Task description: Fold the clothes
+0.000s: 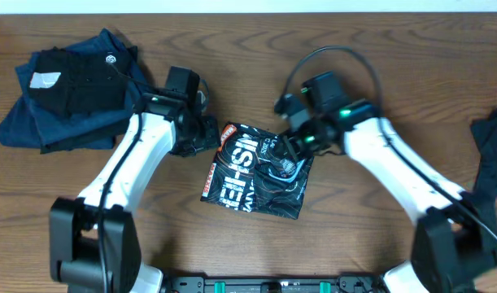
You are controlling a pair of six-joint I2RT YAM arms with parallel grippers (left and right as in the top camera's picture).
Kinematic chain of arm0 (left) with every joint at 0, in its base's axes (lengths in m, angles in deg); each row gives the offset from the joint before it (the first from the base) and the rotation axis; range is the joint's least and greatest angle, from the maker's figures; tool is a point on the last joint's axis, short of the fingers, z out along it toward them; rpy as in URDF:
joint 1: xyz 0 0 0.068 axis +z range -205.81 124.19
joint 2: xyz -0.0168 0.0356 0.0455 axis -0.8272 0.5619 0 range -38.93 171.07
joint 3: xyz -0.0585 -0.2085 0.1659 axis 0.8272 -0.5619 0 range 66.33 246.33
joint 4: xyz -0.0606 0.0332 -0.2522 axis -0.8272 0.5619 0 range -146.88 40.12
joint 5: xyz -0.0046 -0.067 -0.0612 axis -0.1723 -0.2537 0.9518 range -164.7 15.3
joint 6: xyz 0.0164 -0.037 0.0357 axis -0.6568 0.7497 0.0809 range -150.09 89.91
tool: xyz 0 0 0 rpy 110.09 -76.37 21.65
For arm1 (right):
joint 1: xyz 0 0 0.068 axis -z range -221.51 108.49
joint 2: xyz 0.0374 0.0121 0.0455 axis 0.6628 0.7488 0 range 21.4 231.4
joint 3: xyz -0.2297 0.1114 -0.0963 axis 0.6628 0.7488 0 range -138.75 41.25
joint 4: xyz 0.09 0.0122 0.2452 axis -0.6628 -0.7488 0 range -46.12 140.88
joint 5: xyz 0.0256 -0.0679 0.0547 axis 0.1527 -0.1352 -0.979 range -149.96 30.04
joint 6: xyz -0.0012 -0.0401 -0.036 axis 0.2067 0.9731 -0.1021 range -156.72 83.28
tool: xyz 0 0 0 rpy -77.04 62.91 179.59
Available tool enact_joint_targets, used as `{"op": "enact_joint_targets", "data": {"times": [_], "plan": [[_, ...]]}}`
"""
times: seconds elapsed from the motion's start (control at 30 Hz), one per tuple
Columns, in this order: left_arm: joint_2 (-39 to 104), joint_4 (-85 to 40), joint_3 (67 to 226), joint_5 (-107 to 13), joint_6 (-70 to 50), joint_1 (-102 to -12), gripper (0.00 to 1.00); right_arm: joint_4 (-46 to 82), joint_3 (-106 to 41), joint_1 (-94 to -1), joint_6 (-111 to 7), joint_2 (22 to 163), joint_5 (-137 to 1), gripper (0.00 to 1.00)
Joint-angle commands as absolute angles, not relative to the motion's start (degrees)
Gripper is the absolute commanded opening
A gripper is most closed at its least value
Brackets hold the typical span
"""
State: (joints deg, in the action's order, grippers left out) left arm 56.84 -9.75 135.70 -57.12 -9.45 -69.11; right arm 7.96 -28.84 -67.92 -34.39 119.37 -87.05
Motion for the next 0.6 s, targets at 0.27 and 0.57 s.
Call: {"op": "enact_joint_targets", "data": {"times": [0.27, 0.57], "plan": [[64.14, -10.9, 134.78, -52.83, -13.38, -69.18, 0.52, 8.51, -29.23, -75.18, -37.38, 128.53, -84.95, 0.32], [65.89, -11.36, 134.8, -52.85, -13.4, -69.18, 0.52, 5.25, -29.23, -75.81, -38.39, 128.99, -82.24, 0.01]]}}
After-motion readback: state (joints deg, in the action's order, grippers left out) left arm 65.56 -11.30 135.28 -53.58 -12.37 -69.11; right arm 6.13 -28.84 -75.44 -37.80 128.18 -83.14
